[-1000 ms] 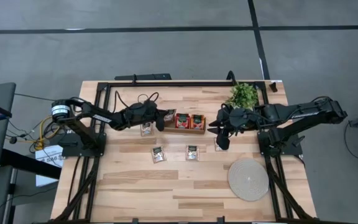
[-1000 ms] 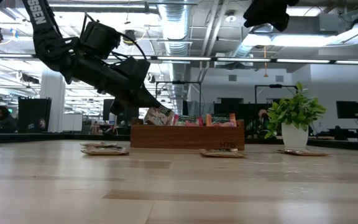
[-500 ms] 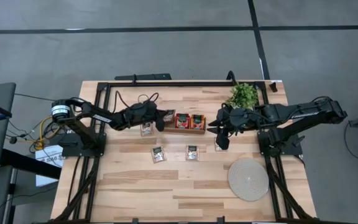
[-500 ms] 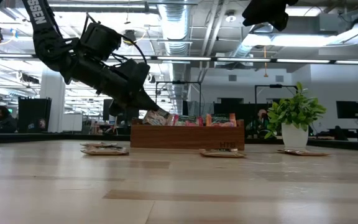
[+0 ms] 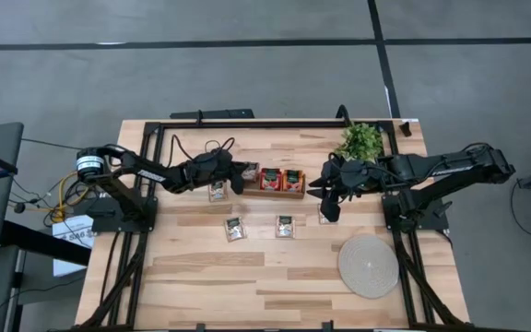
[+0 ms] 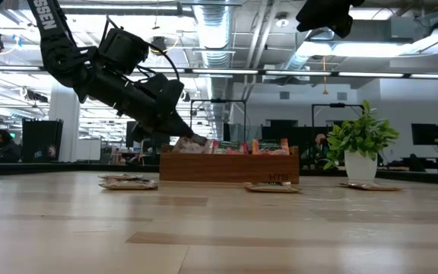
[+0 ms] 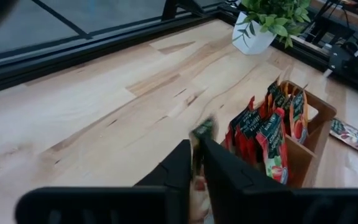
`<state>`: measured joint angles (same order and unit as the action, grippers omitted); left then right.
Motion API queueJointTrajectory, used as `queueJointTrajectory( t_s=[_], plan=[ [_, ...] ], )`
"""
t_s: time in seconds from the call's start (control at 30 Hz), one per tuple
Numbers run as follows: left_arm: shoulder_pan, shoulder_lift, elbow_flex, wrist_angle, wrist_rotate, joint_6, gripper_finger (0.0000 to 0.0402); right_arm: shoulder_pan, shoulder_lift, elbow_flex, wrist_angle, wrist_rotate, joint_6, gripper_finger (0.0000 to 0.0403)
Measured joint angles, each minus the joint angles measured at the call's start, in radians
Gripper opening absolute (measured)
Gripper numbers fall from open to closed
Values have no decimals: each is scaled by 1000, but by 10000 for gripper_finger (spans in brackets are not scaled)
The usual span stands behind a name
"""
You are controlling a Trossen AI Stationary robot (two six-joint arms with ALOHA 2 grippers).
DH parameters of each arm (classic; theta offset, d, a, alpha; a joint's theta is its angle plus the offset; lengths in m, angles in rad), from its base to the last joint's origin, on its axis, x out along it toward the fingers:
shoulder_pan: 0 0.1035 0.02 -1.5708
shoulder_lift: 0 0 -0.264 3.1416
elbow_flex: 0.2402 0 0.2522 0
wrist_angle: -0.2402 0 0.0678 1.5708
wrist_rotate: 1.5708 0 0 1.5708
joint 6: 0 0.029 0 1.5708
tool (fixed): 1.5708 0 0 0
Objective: Pick & Place Tea
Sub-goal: Put the brown tea bag into the left section of the wooden organizer
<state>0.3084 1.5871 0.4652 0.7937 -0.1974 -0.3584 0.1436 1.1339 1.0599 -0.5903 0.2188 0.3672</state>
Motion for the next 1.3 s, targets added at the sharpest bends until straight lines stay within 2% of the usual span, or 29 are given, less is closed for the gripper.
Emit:
queueJointTrajectory(
  t_s=[0.17,0.3,0.57,0.93,1.2,1.3],
  plan=[
    [0,0,0,1,0,3,73,0,0,0,0,0,0,97],
    [0,0,0,2,0,3,89,0,0,0,0,0,0,97],
    [0,0,0,2,0,19,94,0,0,0,0,0,0,97],
    [0,-14,42,-14,-1,165,94,0,0,0,0,0,0,97],
    [11,-14,165,-378,-69,216,94,0,0,1,0,0,0,97],
    [16,-14,209,-468,-71,218,94,0,0,1,0,0,-2,97]
  ],
)
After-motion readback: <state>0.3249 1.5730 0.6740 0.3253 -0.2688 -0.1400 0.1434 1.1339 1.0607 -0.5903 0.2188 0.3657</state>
